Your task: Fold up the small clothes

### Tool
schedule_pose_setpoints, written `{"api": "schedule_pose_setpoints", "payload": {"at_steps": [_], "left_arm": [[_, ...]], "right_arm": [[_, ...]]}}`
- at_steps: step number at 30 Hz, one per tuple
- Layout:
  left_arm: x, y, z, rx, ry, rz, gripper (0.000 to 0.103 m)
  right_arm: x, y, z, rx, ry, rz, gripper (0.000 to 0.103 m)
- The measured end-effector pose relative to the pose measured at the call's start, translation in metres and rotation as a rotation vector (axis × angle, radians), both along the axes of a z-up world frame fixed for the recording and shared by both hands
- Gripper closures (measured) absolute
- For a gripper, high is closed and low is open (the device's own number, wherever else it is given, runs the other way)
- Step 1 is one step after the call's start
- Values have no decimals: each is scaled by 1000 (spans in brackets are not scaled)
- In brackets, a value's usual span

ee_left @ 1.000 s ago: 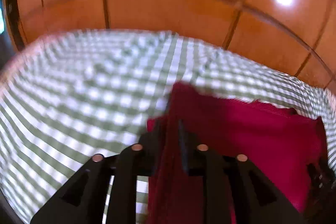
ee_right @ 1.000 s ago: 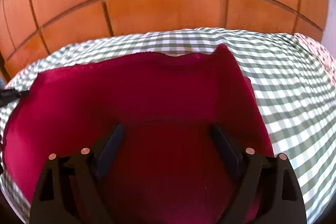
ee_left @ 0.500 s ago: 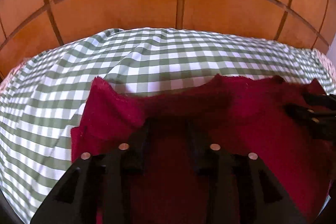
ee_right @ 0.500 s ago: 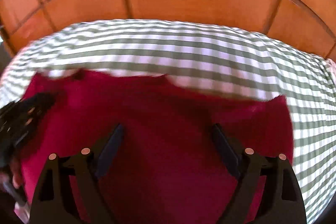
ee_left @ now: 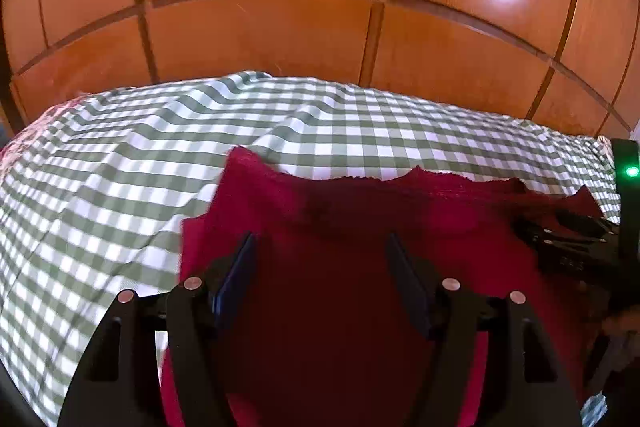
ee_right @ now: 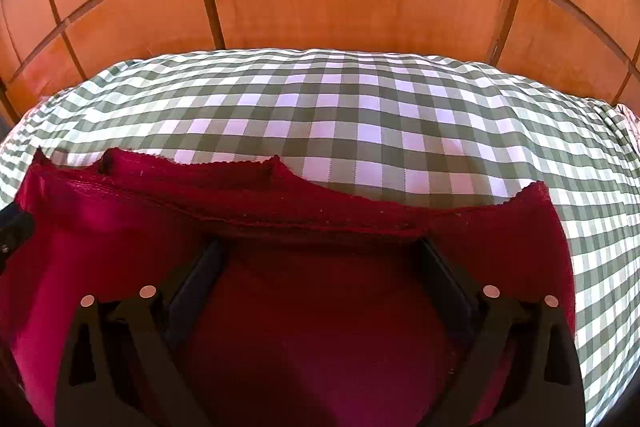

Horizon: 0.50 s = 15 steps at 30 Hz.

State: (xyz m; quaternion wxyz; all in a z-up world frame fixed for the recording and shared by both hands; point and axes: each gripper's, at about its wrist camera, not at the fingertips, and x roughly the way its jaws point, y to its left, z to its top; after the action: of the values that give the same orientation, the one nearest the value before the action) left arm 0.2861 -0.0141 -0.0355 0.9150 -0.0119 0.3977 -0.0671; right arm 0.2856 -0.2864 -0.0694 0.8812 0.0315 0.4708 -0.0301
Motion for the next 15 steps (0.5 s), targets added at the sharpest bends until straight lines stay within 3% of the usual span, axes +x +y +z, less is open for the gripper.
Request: {"api": "schedule_pose_setpoints", "payload": {"at_steps": [5, 8, 15], "left_arm": [[-21, 5, 15, -7, -26, -2, 36], [-33, 7, 21, -13, -35, 4, 31], [-54, 10, 20, -4, -28, 4, 30]], "right_arm": [[-4, -1, 0, 5, -3, -3, 7], [-5, -1, 0, 5, -3, -4, 7], [-5, 0, 1, 11, 13, -2, 5]]}}
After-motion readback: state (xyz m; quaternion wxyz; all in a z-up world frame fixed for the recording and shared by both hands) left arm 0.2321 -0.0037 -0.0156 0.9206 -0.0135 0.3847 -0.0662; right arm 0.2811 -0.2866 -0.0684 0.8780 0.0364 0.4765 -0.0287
